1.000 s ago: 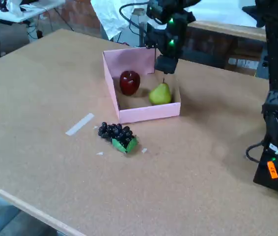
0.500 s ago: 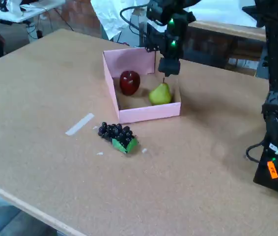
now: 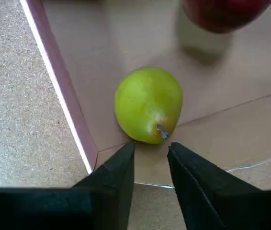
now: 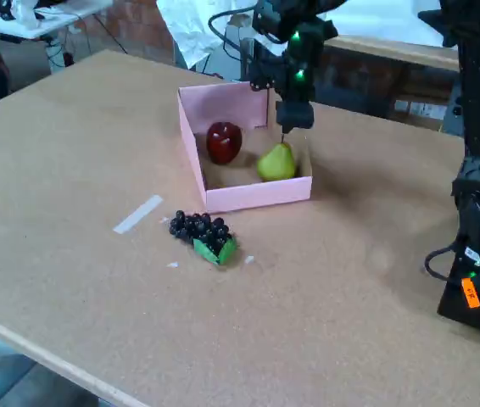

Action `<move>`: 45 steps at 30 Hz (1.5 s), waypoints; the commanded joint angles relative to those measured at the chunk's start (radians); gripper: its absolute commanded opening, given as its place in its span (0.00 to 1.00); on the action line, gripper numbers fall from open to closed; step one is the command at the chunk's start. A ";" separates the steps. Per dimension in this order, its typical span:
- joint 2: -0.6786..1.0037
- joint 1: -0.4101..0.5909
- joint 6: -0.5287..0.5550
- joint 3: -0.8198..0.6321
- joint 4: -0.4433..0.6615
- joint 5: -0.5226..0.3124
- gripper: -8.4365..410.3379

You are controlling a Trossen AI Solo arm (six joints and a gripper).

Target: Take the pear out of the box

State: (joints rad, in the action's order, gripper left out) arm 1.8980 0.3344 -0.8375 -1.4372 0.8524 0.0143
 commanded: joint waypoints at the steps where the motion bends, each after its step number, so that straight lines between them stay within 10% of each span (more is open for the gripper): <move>1: 0.003 0.000 -0.027 -0.001 -0.012 0.005 0.35; 13: 0.035 0.000 -0.039 -0.001 -0.027 0.002 0.53; 45: 0.121 0.006 -0.072 -0.003 -0.054 -0.031 0.59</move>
State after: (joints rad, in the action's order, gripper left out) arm 2.0193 0.3389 -0.9112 -1.4399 0.8005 -0.0166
